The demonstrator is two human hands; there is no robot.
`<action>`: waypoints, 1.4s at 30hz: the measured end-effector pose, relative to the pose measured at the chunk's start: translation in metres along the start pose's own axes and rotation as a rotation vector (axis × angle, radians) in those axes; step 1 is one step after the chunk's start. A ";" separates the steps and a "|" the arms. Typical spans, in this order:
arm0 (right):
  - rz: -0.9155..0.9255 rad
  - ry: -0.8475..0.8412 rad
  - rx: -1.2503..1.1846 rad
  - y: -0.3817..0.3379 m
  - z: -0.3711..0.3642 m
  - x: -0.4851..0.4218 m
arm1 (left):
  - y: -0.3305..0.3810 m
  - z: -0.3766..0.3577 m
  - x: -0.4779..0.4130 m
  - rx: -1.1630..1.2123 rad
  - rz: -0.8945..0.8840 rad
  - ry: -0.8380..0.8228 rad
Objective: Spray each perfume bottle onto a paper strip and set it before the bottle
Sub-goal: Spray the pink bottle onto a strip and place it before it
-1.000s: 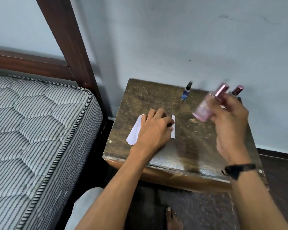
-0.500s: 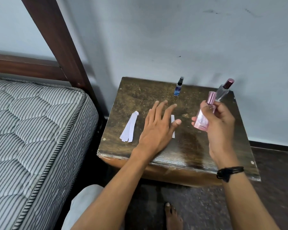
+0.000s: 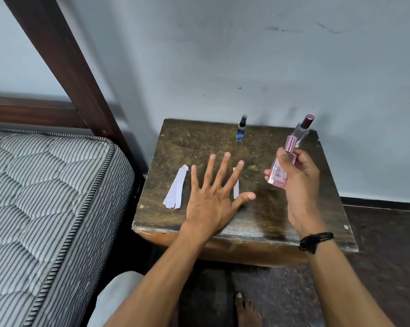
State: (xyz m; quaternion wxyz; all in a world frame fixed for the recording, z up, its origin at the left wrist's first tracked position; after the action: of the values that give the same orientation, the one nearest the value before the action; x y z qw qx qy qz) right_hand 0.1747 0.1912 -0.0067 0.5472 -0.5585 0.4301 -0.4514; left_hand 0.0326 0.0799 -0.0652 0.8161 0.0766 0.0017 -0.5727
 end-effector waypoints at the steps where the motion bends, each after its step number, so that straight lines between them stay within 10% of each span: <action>1: 0.000 0.002 0.006 0.001 0.000 0.000 | 0.000 0.001 0.003 0.003 0.009 0.004; 12: -0.003 -0.078 0.088 0.006 -0.003 0.003 | -0.010 0.005 0.034 0.125 0.056 -0.028; 27: -0.384 -0.443 0.272 0.021 -0.029 0.021 | -0.034 0.028 -0.008 1.519 0.335 0.067; 42: -0.266 -0.623 0.484 0.014 -0.041 0.029 | -0.021 0.029 -0.008 1.733 0.240 -0.112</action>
State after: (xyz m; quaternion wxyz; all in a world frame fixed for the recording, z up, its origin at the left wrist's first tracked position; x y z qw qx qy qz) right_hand 0.1419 0.1530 -0.0198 0.7033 -0.5745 0.0497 -0.4158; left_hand 0.0076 0.0767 -0.0380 0.5245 0.6412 -0.4819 -0.2857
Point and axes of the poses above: each hand's wrist, its own x-axis away from the middle knuckle, its own z-axis out of the back of the hand, y = z × x, the point moved 7 cm from there along -x, towards the middle knuckle, and after that the axes turned 2 degrees about x, right-handed, at the moved point
